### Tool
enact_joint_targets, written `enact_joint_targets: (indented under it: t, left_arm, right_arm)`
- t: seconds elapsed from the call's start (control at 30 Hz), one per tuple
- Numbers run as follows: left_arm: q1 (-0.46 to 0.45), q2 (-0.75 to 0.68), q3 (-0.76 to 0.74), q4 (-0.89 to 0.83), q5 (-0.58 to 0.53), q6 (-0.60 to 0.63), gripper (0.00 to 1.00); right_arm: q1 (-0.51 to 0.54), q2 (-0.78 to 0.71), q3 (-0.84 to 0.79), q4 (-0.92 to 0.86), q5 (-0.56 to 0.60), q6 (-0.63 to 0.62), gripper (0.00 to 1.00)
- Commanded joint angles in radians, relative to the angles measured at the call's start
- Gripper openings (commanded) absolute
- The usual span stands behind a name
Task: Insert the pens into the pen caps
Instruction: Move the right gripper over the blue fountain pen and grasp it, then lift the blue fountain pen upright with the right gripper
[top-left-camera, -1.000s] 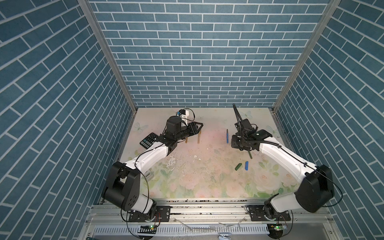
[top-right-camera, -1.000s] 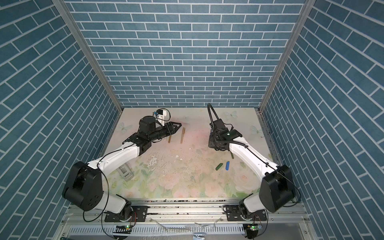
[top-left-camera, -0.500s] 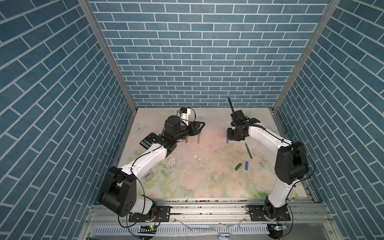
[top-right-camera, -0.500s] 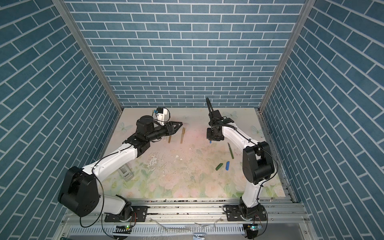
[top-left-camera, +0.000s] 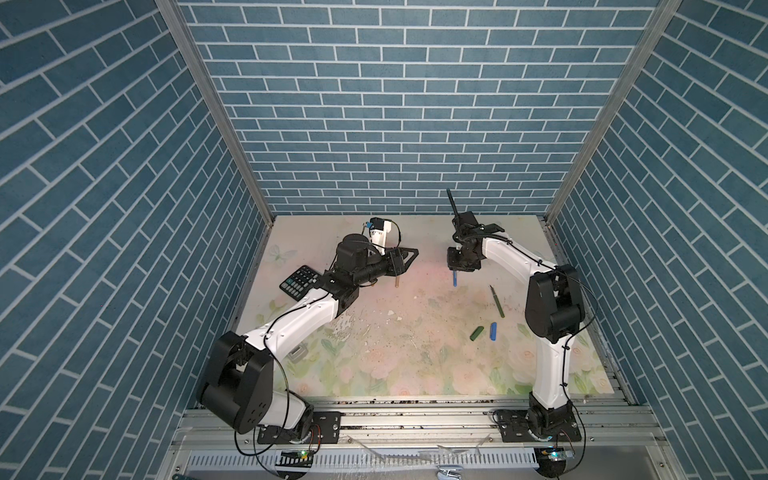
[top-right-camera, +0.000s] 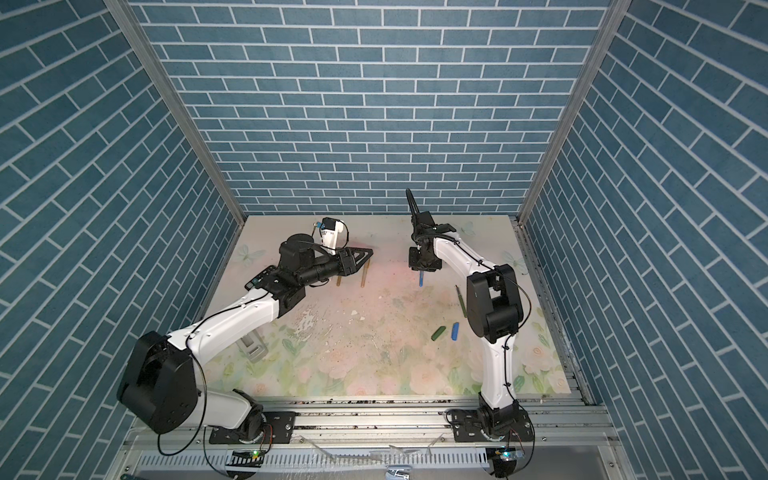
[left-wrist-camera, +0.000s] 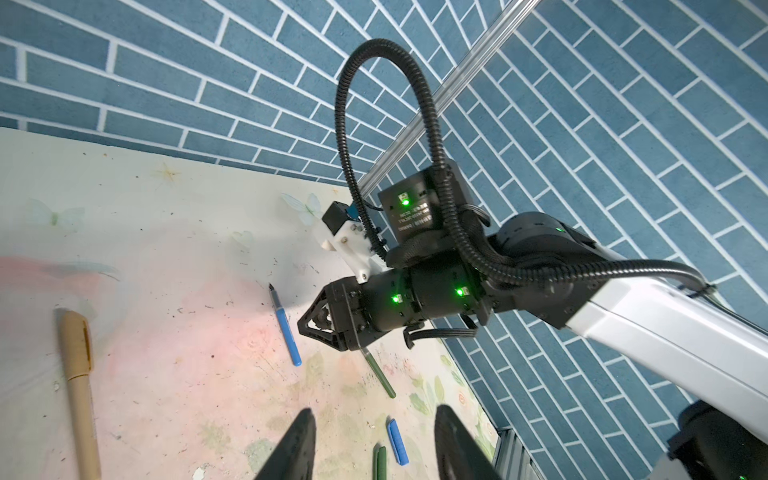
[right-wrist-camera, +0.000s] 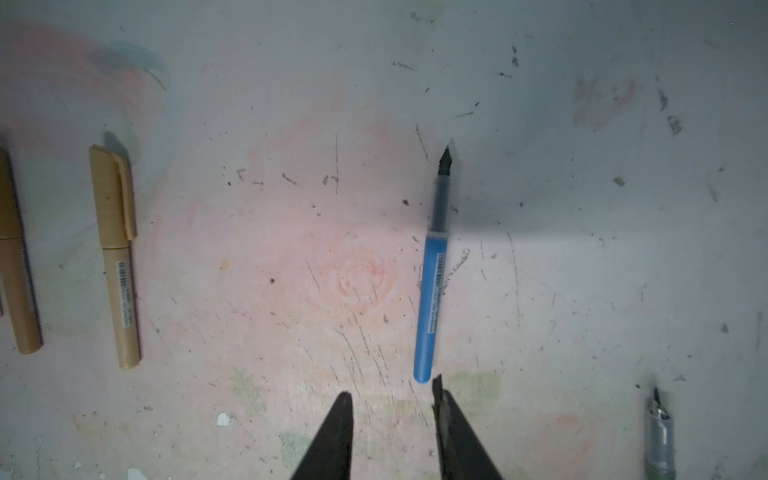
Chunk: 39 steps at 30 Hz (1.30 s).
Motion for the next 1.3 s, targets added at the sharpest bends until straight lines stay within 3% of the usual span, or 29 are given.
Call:
enact_joint_targets:
  t: [0.0,0.27,0.73,1.27]
  left_arm:
    - [-0.006,0.002,-0.018,0.061,0.033,-0.016,0.48]
    - [-0.027,0.006,-0.021,0.075,0.042,-0.017,0.48]
    - [-0.035,0.009,-0.016,0.066,0.044,-0.010,0.48]
    - [-0.034,-0.011,-0.031,0.049,-0.016,0.024,0.47]
  right_arm:
    - [-0.027,0.031,0.049,-0.050,0.038,-0.030,0.36]
    - [-0.045,0.151,0.149,-0.083,-0.007,-0.070,0.35]
    - [-0.047,0.312,0.313,-0.144,0.017,-0.068,0.29]
    - [-0.057,0.364,0.348,-0.128,0.016,-0.048,0.17]
